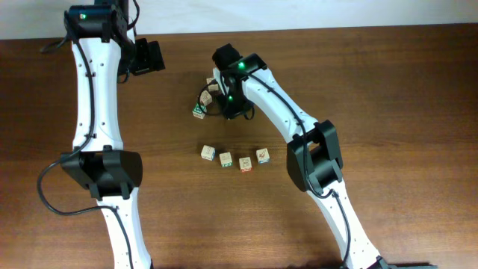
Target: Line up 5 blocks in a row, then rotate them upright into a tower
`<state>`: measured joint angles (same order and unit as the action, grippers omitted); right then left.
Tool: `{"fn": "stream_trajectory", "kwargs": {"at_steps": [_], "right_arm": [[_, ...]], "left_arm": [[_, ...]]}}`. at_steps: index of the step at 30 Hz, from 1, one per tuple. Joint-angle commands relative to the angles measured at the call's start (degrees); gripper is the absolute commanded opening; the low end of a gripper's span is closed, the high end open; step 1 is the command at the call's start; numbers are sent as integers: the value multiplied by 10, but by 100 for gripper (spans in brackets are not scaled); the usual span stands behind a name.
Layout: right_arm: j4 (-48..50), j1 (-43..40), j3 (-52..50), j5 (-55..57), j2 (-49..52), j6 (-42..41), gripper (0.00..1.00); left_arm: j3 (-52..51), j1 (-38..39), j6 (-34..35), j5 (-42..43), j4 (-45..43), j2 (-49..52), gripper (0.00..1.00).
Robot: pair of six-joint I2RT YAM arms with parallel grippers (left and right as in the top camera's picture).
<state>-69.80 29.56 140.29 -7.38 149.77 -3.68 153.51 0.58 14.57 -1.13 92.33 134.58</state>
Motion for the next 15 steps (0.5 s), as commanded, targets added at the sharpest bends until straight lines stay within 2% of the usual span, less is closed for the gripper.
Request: {"fn": "stream_trajectory", "kwargs": {"at_steps": [1, 4, 8, 11, 12, 15], "right_arm": [[-41, -24, -5, 5, -126, -74, 17], [-97, -56, -5, 5, -237, -104, 17], [-276, -125, -5, 38, -348, -133, 17], [-275, -128, -91, 32, -354, -133, 16], [-247, -127, -188, 31, -354, -134, 15], [-76, -127, -410, 5, -354, -135, 15]], "left_arm": [[3, -4, -1, -9, 1, 5, 99], [3, -4, -1, -8, 4, 5, 98], [3, -4, -1, -8, 10, 5, 99], [3, -4, -1, -8, 11, 5, 99], [3, -4, -1, -8, 13, 5, 99], [3, -4, -1, -8, 12, 5, 99]]}}
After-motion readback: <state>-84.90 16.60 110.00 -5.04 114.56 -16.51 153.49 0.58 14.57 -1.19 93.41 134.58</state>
